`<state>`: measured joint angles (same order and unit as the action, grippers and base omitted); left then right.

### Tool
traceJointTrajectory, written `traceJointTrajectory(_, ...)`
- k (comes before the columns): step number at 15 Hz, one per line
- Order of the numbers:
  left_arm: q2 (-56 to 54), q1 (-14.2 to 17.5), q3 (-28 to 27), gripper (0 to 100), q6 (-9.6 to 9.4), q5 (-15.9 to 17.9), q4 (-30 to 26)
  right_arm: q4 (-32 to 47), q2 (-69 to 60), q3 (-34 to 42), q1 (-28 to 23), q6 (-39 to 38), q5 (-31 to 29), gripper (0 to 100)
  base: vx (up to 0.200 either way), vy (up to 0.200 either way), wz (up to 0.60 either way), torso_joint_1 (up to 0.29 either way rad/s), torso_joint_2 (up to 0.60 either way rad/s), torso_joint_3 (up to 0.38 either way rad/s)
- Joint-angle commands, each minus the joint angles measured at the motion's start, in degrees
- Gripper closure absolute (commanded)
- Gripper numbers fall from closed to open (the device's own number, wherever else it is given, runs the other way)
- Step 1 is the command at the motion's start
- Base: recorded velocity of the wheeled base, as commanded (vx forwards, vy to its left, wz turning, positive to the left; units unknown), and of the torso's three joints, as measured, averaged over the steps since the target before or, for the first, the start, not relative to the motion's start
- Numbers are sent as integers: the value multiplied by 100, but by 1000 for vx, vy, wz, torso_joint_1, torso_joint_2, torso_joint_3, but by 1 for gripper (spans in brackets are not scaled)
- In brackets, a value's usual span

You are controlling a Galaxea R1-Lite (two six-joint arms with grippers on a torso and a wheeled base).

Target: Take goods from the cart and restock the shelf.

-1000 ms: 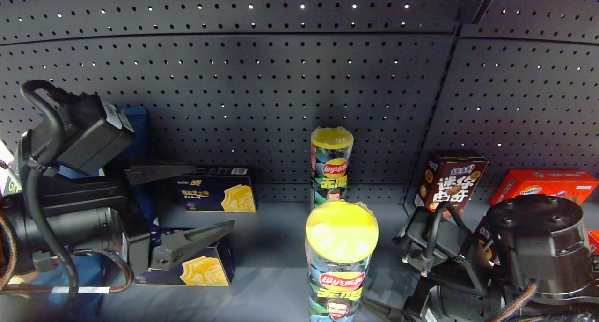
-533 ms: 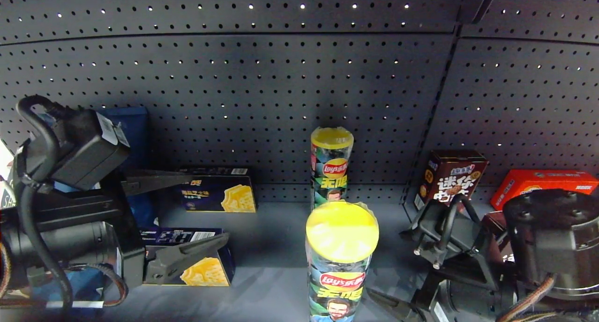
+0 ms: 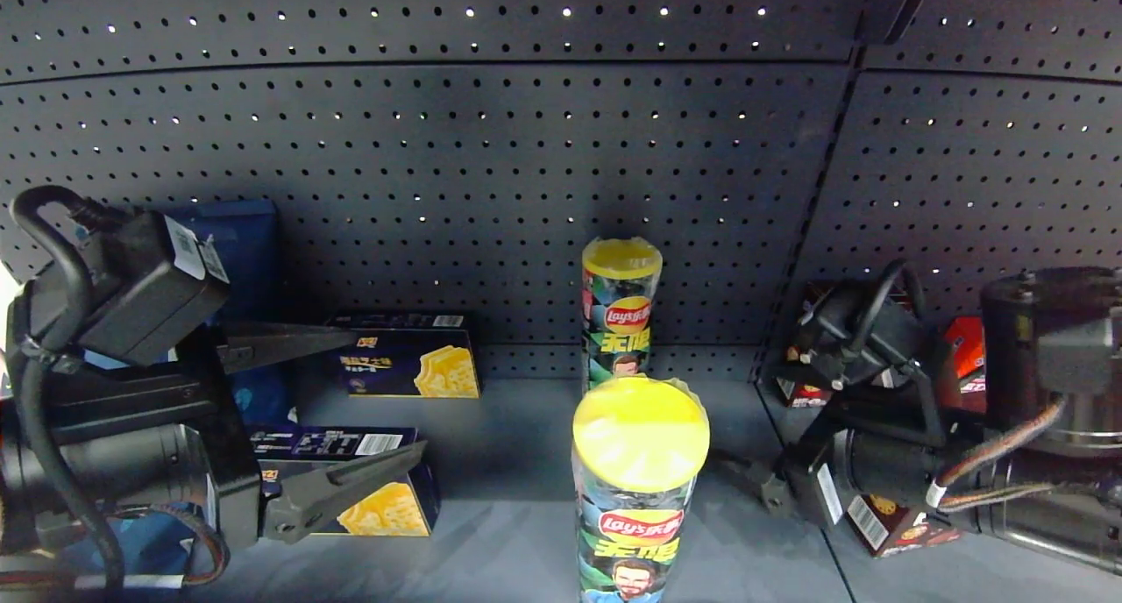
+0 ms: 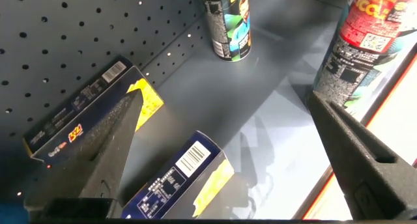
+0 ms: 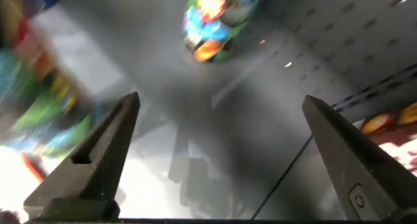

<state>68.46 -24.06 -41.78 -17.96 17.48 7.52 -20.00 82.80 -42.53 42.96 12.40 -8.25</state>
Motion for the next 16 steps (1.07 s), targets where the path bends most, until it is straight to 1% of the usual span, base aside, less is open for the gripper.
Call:
traceJointTrajectory(1, 0, -2, 3, 0, 3, 1, 4, 41, 263, -414, -411, 219, -124, 0, 0, 0, 0, 0, 0, 0)
traceJointTrajectory(3, 0, -2, 3, 0, 3, 1, 4, 41, 597, -730, -552, 694, -352, 0, 0, 0, 0, 0, 0, 0)
traceJointTrajectory(5, 0, -2, -6, 0, 3, 1, 4, 23, 931, -880, -543, 747, -616, 0, 0, 0, 0, 0, 0, 0)
traceJointTrajectory(7, -8, -2, 12, 0, 3, -8, -5, -3, 1168, -959, -543, 747, -730, 0, 0, 0, 0, 0, 0, 0)
traceJointTrajectory(9, -17, -2, 82, 0, 3, -8, 4, -109, 1432, -1205, -552, 747, -976, 0, 0, 0, 0, 0, 0, 0)
traceJointTrajectory(11, -44, 7, 126, 0, 11, -8, 4, -109, 1599, -1424, -622, 747, -1029, 0, 0, 0, 0, 0, 0, 0)
traceJointTrajectory(13, -114, 7, 170, 0, 29, -8, 4, -188, 1696, -1477, -640, 747, -1029, 0, 0, 0, 0, 0, 0, 0)
traceJointTrajectory(14, -149, 7, 187, 0, 126, -8, 4, -293, 1757, -1477, -631, 747, -1038, 0, 0, 0, 0, 0, 0, 0)
traceJointTrajectory(16, -158, 7, 179, 0, 152, -8, 4, -311, 1784, -1486, -631, 747, -1038, 0, 0, 0, 0, 0, 0, 0)
